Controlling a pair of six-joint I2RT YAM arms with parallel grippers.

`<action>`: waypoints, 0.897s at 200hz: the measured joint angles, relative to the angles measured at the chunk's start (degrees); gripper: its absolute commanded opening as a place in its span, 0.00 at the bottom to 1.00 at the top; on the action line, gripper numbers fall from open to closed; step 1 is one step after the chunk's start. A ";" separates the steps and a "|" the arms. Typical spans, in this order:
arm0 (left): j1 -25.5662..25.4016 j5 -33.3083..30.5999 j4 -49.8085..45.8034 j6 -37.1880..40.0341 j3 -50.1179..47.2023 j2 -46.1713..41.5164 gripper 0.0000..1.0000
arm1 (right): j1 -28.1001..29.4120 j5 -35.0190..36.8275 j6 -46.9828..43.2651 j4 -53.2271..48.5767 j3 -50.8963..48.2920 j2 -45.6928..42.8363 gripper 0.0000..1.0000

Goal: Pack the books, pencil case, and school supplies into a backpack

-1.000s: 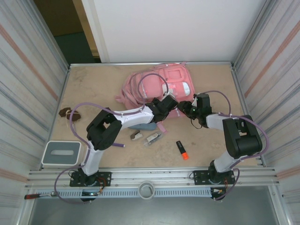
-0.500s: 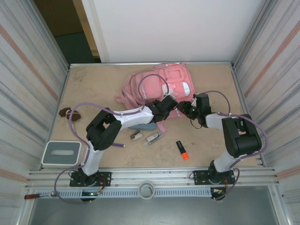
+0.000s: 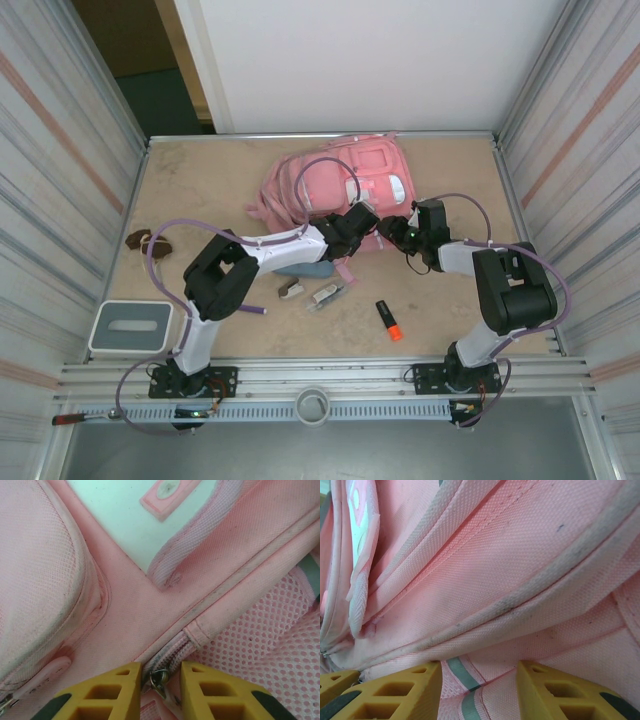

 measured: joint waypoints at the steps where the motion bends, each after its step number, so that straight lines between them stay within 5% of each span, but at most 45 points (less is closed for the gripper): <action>1: 0.00 0.04 0.00 0.00 0.00 0.00 0.29 | 0.00 0.00 0.00 0.02 0.00 0.00 0.42; 179: -0.39 3.04 0.90 -3.23 -5.16 -2.19 0.27 | 0.00 -0.17 0.00 -0.02 0.00 0.00 0.42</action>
